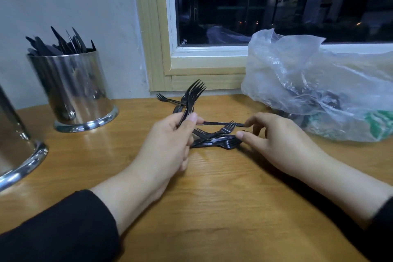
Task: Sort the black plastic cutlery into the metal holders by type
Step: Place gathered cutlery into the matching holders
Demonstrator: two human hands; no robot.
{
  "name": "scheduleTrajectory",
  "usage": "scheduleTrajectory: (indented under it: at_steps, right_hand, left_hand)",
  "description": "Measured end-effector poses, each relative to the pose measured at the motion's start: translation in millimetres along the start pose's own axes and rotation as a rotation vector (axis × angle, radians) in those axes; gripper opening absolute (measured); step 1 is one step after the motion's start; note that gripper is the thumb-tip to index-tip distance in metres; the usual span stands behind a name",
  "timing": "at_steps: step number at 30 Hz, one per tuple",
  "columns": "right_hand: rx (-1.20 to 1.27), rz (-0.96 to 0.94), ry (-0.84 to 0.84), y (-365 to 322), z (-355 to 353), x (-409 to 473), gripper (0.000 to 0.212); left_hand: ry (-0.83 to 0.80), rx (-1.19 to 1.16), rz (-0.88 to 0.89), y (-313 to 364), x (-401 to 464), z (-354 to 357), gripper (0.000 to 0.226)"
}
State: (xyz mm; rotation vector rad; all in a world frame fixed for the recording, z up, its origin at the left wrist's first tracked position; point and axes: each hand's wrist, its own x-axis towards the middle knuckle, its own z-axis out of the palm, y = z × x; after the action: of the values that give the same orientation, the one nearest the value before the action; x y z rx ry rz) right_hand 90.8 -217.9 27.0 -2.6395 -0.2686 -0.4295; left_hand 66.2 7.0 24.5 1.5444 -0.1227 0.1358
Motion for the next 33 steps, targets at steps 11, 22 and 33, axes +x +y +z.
scheduleTrajectory:
  at_steps: [11, 22, 33]
  right_hand:
    - [-0.043, -0.075, -0.011, -5.0, 13.3, 0.4, 0.02]
    - [0.483, -0.2, 0.182, -3.9, -9.6, -3.3, 0.01]
    - [0.655, -0.186, 0.319, -11.7, 2.2, -3.9, 0.011]
  left_hand:
    - [0.055, 0.186, 0.142, -6.0, 3.3, -0.1, 0.015]
    - [0.299, 0.282, 0.419, 1.4, 4.1, -8.6, 0.018]
    - [-0.185, 0.326, 0.251, -5.4, -10.9, 8.9, 0.029]
